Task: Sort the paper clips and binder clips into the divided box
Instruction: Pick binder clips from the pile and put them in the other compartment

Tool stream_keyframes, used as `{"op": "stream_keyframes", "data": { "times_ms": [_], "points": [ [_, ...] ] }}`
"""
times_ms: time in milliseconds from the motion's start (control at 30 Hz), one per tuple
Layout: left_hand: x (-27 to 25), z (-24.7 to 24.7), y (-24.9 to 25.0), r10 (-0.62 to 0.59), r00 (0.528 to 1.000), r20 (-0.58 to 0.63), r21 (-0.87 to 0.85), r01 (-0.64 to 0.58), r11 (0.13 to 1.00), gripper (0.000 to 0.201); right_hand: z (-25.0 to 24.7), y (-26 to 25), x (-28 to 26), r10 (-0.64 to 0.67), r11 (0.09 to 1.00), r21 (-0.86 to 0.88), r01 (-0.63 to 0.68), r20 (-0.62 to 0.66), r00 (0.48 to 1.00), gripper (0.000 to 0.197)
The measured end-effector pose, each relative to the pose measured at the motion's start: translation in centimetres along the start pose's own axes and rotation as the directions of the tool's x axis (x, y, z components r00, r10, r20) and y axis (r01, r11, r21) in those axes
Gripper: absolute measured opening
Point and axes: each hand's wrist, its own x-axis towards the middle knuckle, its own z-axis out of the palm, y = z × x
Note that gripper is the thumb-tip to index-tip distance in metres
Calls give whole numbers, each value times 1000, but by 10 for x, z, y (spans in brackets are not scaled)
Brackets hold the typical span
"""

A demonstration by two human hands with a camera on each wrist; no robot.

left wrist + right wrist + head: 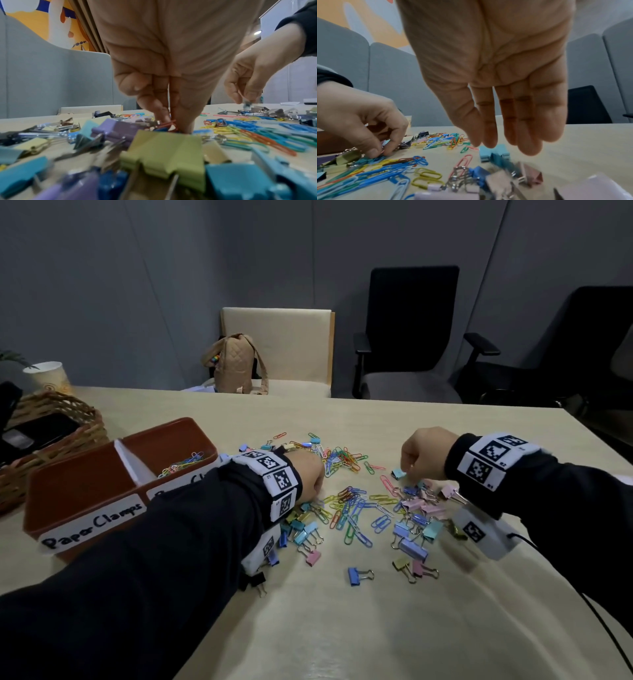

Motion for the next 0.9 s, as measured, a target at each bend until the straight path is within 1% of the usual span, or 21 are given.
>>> {"op": "stream_keyframes", "data": {
  "times_ms": [67, 133, 200, 267, 300, 333, 367, 400, 433, 500, 567, 667, 767, 900],
  "points": [
    [-2, -3, -1, 9, 999, -44, -38, -11, 999, 18, 1, -6, -4, -96, 995, 18, 97, -41, 995, 18],
    [-5, -6, -4, 17, 992, -124, -141, -35, 989, 15, 4, -18, -8, -180, 983, 22, 180, -8, 984, 35],
    [-7, -8, -7, -28, 985, -171, -320, -28, 947, 15, 12, -30, -11, -222, 974, -21, 225, 97, 970, 64],
    [-9, -10, -10, -95, 977, -188, -484, -8, 875, 18, 18, -41, -10, -261, 953, -95, 287, 220, 940, 93],
    [-10, -10, -11, -127, 976, -179, -555, 6, 832, 22, 21, -45, -8, -289, 938, -115, 326, 259, 922, 100],
    [-12, -9, -14, -148, 976, -159, -601, 23, 799, 27, 24, -49, -7, -312, 925, -128, 358, 281, 908, 103],
    [-14, -9, -17, -153, 979, -137, -621, 35, 783, 31, 26, -52, -5, -327, 915, -142, 378, 288, 900, 102],
    [-15, -8, -19, -150, 982, -117, -612, 48, 790, 34, 29, -54, -5, -335, 907, -161, 390, 287, 897, 99],
    [-15, -7, -22, -147, 984, -104, -578, 61, 814, 35, 30, -57, -5, -337, 900, -183, 395, 283, 898, 95],
    [-15, -5, -24, -153, 984, -95, -441, 96, 893, 32, 31, -61, -6, -344, 888, -220, 404, 264, 901, 86],
    [-15, -5, -22, -167, 980, -112, -345, 119, 931, 26, 31, -65, -7, -358, 882, -232, 411, 240, 903, 74],
    [-14, -6, -14, -137, 985, -110, -226, 109, 968, 29, 31, -70, -7, -372, 884, -229, 408, 184, 910, 52],
    [-9, -5, -8, -83, 991, -102, -88, 74, 993, 25, 32, -73, -7, -363, 886, -242, 396, 172, 916, 35],
    [0, -3, 0, -45, 998, -34, 26, 46, 999, 24, 33, -74, -10, -355, 889, -246, 386, 164, 921, 25]
  ]
}}
